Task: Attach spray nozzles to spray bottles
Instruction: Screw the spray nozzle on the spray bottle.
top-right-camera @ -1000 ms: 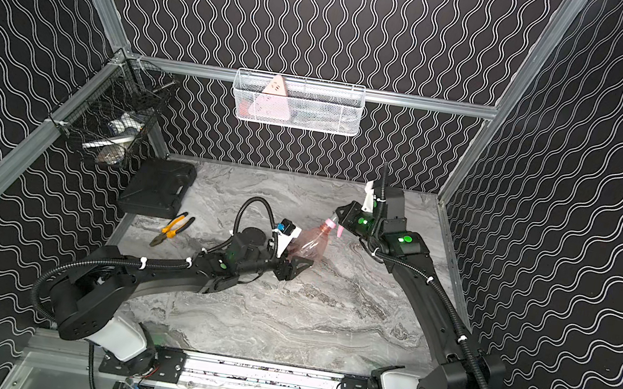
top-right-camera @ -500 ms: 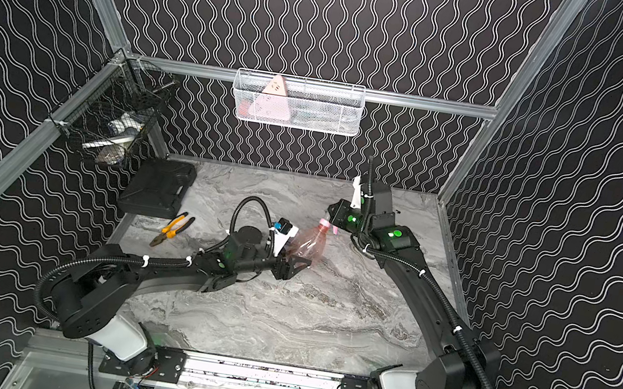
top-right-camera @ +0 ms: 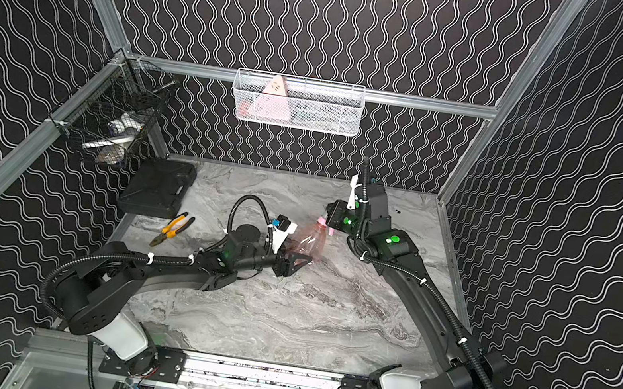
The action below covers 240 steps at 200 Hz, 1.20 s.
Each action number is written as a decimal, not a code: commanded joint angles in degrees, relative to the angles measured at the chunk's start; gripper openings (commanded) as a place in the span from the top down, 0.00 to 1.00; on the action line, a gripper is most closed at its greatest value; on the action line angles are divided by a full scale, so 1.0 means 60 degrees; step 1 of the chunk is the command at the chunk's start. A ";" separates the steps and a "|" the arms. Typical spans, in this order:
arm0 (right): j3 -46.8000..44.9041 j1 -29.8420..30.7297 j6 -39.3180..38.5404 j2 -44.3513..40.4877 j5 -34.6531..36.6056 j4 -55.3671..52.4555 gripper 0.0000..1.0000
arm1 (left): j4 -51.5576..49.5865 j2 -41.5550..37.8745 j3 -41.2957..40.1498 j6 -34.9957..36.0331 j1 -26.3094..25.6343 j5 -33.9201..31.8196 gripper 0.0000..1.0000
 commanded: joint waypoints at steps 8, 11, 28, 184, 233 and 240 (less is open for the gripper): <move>0.0031 0.0766 -0.0200 0.0126 -0.0070 -0.1031 0.83 | 0.2168 0.0152 0.0001 -0.0198 0.0036 -0.0791 0.53; 0.0031 0.0814 -0.0176 0.0135 -0.0015 -0.1010 0.83 | 0.2288 0.0158 -0.0050 -0.0148 0.0037 -0.0852 0.54; 0.0298 0.0970 0.0435 0.0340 0.0466 -0.1351 0.81 | 0.3025 0.0352 -0.0254 0.0252 0.0009 -0.1256 0.55; 0.6245 0.2426 0.2300 0.2434 0.2101 -0.6505 0.40 | 0.5693 0.1922 -0.0834 0.1307 0.0046 -0.1113 0.60; 0.5094 0.0615 -0.0238 0.1417 0.0236 -0.4344 0.17 | 0.5644 0.1737 -0.0916 0.0740 0.0285 -0.0100 0.61; 0.4564 0.0038 -0.0355 0.1326 -0.0521 -0.3652 0.15 | 0.5591 0.1672 -0.0937 0.0666 0.0328 0.0031 0.61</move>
